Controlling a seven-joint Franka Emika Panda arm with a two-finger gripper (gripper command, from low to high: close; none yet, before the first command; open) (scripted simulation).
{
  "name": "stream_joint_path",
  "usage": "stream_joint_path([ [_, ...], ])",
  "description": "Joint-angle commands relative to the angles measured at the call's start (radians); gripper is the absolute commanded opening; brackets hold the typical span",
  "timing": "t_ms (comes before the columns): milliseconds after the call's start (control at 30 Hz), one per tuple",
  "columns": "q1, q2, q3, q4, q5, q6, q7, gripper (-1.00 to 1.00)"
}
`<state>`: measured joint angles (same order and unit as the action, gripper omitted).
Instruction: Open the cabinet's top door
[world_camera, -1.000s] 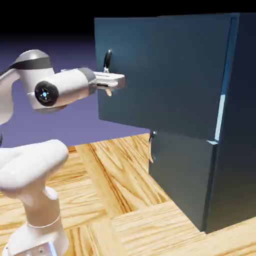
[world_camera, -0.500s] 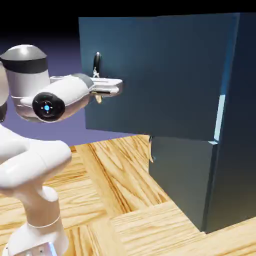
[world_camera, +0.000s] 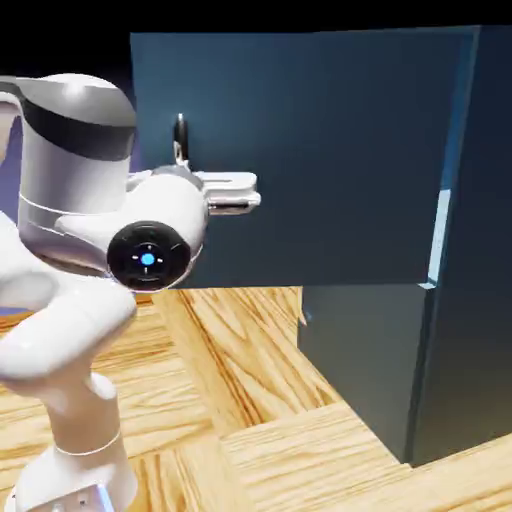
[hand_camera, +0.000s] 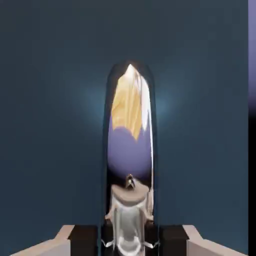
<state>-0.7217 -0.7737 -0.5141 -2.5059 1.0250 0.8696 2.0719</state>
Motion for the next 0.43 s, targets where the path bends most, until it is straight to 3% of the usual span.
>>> stream_joint_path([
  [0, 0.023, 0.036, -0.022, 0.032, -0.019, -0.024, -0.019, -1.00],
  [400, 0.268, 0.452, -0.270, 0.421, -0.181, -0.332, -0.274, -1.00],
])
